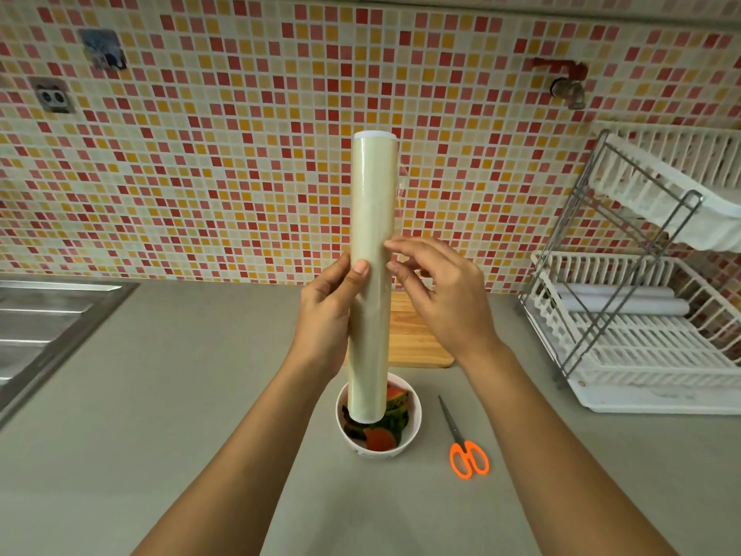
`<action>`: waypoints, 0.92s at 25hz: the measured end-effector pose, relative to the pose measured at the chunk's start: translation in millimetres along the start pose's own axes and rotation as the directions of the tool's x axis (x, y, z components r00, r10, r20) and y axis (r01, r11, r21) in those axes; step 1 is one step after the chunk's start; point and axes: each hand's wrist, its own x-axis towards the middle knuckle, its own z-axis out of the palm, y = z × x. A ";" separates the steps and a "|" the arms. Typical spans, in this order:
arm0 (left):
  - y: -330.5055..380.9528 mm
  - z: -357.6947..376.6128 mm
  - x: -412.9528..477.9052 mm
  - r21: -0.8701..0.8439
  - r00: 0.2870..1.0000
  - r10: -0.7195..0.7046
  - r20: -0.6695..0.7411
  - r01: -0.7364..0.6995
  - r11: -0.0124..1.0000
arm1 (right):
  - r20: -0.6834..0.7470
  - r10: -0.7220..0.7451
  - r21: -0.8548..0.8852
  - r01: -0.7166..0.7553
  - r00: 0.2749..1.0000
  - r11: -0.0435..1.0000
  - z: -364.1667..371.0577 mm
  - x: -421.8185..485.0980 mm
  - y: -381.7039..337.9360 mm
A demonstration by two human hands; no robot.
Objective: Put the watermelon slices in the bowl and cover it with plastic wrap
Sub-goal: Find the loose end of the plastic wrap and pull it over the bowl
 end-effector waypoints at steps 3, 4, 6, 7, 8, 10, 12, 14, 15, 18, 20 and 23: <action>2.9 -1.1 -0.5 0.011 1.000 0.014 0.004 -0.014 1.000 | -0.019 0.030 -0.092 -0.032 0.999 0.995 -2.7 0.4 4.5; 2.7 -1.4 -1.1 0.034 1.000 0.016 0.003 -0.016 0.999 | -0.017 0.045 -0.114 -0.046 0.999 0.992 -2.7 0.3 6.1; 0.9 -1.9 -2.4 0.094 1.000 0.012 -0.015 -0.011 0.996 | -0.027 0.051 -0.171 -0.055 0.998 0.984 -1.6 -0.2 7.6; -0.5 -2.2 -3.0 0.115 1.000 0.008 -0.026 -0.005 0.993 | -0.020 0.045 -0.187 -0.048 0.999 0.981 -0.9 -0.3 7.9; -1.7 -2.5 -3.7 0.123 1.000 0.005 -0.028 -0.002 0.992 | -0.005 0.031 -0.190 -0.031 1.000 0.981 -0.5 -0.1 8.8; -2.9 -3.2 -4.7 0.130 1.000 0.003 -0.014 -0.001 0.992 | 0.033 0.005 -0.181 0.001 0.999 0.983 -0.6 0.8 12.1; -3.3 -3.4 -4.9 0.159 1.000 -0.005 -0.003 0.006 0.987 | 0.016 -0.021 -0.181 0.024 1.000 0.983 -1.6 1.0 16.5; -3.6 -2.5 -3.7 0.150 1.000 -0.017 0.009 0.015 0.988 | -0.018 -0.056 -0.142 0.052 0.998 0.988 -1.0 -0.4 20.0; -3.4 -2.0 -2.9 0.126 0.999 -0.025 0.021 0.022 0.992 | -0.029 -0.076 -0.117 0.072 0.997 0.991 -0.2 -1.8 21.2; -1.2 -3.3 0.6 0.070 0.995 -0.069 0.075 0.063 0.996 | -0.050 -0.120 -0.084 0.116 0.991 0.990 1.1 -3.6 26.4; -0.5 -6.3 3.0 0.073 0.986 -0.127 0.109 0.119 0.990 | -0.026 -0.140 -0.118 0.136 0.990 0.984 2.0 -3.3 28.7; -1.5 -9.3 4.8 0.043 0.972 -0.206 0.116 0.203 0.978 | 0.039 -0.170 -0.183 0.174 0.985 0.968 5.2 -3.4 29.3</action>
